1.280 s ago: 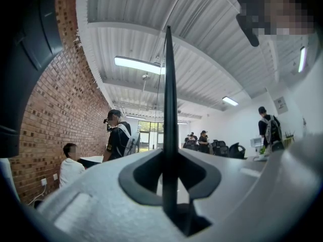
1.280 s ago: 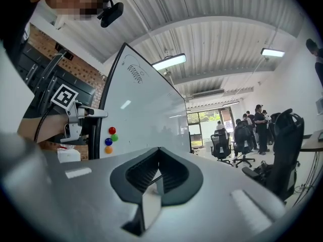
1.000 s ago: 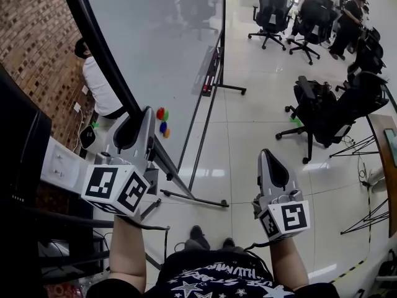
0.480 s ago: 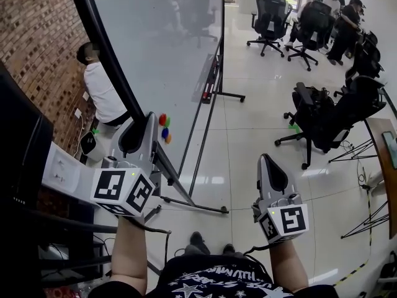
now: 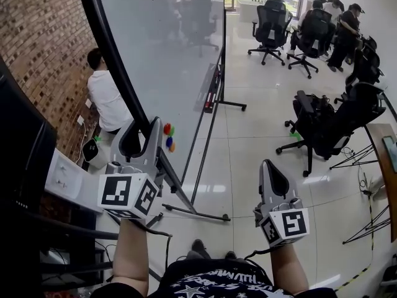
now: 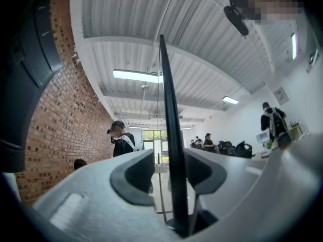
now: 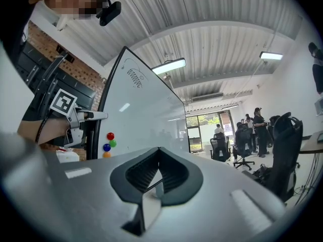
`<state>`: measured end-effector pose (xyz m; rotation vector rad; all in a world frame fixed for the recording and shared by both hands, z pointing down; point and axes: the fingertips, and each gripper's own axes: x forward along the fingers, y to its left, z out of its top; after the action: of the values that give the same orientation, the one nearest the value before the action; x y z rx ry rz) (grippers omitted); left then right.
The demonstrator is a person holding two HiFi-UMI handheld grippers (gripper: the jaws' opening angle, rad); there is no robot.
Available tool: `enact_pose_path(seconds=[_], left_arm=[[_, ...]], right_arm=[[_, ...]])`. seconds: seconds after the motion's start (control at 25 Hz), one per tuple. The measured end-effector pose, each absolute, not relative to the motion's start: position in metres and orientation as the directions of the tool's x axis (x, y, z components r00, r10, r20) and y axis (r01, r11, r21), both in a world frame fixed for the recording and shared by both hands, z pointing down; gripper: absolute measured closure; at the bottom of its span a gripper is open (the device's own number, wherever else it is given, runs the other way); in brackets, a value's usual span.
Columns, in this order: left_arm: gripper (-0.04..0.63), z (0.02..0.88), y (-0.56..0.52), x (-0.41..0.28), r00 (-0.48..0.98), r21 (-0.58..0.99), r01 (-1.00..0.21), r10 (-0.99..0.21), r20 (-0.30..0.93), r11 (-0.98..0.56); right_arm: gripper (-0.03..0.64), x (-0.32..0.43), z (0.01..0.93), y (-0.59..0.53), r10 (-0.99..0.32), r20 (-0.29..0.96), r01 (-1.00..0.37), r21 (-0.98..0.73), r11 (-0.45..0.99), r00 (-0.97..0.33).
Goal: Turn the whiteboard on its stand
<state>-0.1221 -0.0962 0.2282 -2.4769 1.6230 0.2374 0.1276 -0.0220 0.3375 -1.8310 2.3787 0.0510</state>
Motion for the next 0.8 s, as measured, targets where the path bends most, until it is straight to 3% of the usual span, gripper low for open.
enact_pose_path(seconds=[0.48, 0.8], left_arm=[[0.397, 0.213, -0.055, -0.145, 0.338, -0.034, -0.939, -0.906, -0.255, -0.341], [0.447, 0.211, -0.021, -0.131, 0.357, -0.030, -0.931, -0.894, -0.270, -0.363]], right_arm=[[0.609, 0.130, 0.330, -0.023, -0.955, -0.161, -0.964, -0.060, 0.261, -0.249], [0.609, 0.129, 0.329, -0.017, -0.947, -0.167, -0.957, -0.054, 0.285, -0.273]])
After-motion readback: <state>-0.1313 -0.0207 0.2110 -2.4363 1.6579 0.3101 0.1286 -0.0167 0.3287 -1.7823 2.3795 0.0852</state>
